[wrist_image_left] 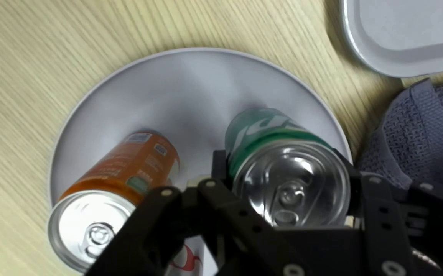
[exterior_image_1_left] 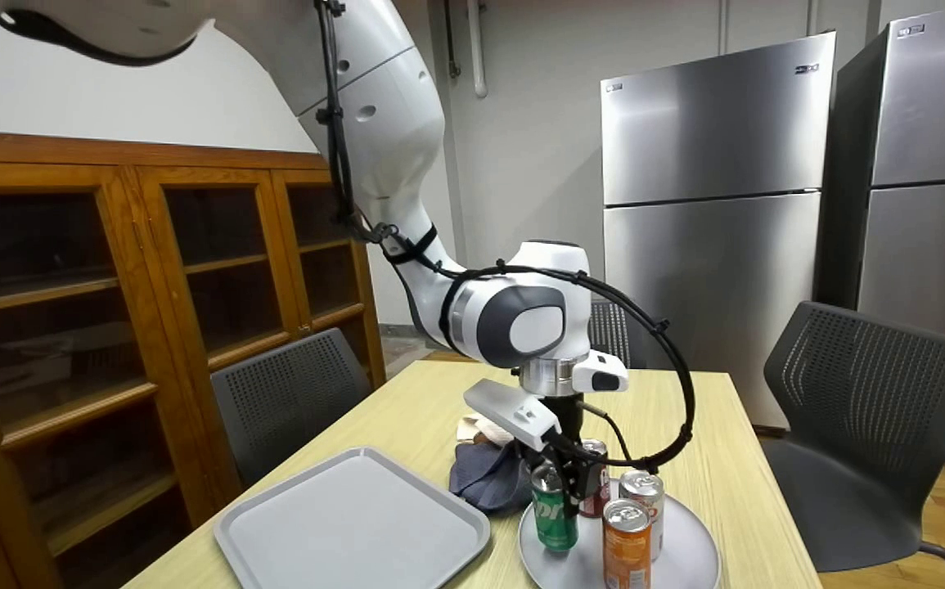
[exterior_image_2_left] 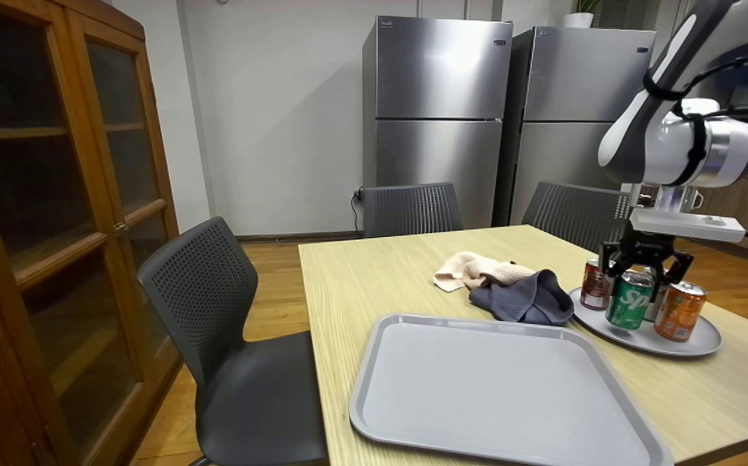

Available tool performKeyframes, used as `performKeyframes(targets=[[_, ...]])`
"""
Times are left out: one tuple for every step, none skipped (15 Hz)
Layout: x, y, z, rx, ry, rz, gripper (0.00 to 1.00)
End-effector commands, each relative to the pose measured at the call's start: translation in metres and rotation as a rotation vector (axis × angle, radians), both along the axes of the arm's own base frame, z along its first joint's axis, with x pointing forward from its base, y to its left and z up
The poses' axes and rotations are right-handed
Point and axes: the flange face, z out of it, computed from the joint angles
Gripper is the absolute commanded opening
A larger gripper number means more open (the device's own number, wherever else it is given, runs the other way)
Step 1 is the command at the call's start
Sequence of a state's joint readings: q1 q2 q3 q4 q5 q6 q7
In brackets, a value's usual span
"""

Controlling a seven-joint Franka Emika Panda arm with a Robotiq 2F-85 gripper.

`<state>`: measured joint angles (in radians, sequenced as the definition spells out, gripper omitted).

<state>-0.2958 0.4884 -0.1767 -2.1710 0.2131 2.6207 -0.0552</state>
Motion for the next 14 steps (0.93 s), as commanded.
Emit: performKeyframes(targets=[[0.014, -0.003, -0.001, 0.024, 0.001, -0.049, 0.38], [0.015, -0.003, -0.003, 0.026, 0.004, -0.053, 0.38], [0.016, -0.003, -0.004, 0.025, 0.006, -0.058, 0.38], [0.016, -0.004, -0.005, 0.025, 0.009, -0.061, 0.38], [0.016, -0.003, -0.006, 0.031, 0.015, -0.056, 0.38], [0.016, -0.001, -0.004, 0.045, 0.018, -0.040, 0.88], [0.014, 0.001, 0.000, 0.053, 0.024, -0.031, 0.90], [0.013, 0.004, 0.006, 0.057, 0.027, -0.018, 0.95], [0.011, 0.006, 0.011, 0.059, 0.029, -0.010, 0.99], [0.009, 0.007, 0.018, 0.065, 0.033, -0.002, 1.00], [0.006, 0.007, 0.025, 0.064, 0.035, 0.000, 1.00], [0.002, 0.007, 0.034, 0.062, 0.034, 0.005, 1.00], [0.000, 0.007, 0.042, 0.055, 0.037, 0.012, 1.00], [-0.004, 0.007, 0.051, 0.042, 0.040, 0.019, 1.00]])
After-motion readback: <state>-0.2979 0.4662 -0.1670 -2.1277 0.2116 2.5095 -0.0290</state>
